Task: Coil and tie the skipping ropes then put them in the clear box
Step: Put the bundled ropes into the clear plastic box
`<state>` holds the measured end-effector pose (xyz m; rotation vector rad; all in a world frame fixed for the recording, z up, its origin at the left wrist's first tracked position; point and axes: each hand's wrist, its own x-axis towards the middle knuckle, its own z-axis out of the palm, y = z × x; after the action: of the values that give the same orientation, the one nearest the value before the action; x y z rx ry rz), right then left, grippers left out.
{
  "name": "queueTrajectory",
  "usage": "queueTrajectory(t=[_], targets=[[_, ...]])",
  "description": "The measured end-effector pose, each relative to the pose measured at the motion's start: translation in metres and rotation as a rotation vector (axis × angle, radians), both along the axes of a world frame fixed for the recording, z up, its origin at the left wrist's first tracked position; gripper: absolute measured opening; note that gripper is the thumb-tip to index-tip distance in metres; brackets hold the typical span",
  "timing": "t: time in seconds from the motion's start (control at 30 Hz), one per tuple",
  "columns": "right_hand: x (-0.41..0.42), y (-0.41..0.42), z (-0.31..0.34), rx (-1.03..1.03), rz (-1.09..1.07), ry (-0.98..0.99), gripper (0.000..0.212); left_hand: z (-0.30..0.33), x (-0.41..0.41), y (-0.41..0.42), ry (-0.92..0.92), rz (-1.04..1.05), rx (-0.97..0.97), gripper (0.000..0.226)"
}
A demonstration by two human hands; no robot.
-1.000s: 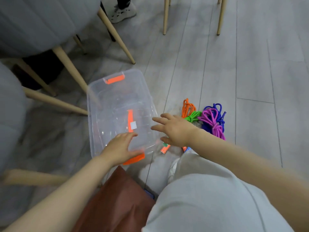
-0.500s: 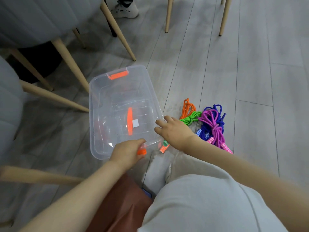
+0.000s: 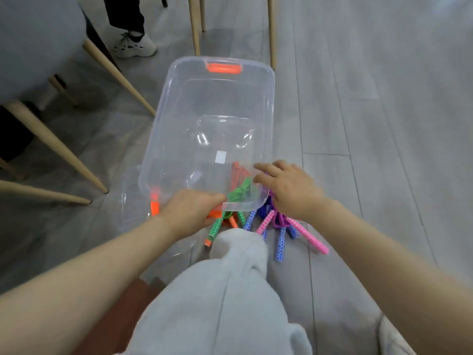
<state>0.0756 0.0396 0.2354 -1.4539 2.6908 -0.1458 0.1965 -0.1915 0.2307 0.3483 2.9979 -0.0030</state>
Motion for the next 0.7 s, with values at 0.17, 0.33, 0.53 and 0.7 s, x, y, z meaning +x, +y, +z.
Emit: queueTrajectory(t=[0.17,0.33,0.53,0.7], targets=[[-0.04,0.084,0.005,0.146,-0.115,0.366,0.03,0.013,-0.059,0.064,0.066,-0.408,-0.117,0.03],[-0.043,0.161,-0.009,0.529,-0.007,0.162,0.024,0.001,-0.12,0.113,0.057,-0.715,-0.194,0.018],[-0.02,0.205,-0.031,0.549,-0.214,-0.033,0.028,-0.019,-0.182,0.171,0.206,-0.868,-0.177,0.015],[-0.019,0.229,-0.044,0.556,-0.339,-0.113,0.018,-0.048,-0.187,0.216,0.029,-0.733,-0.095,0.046]])
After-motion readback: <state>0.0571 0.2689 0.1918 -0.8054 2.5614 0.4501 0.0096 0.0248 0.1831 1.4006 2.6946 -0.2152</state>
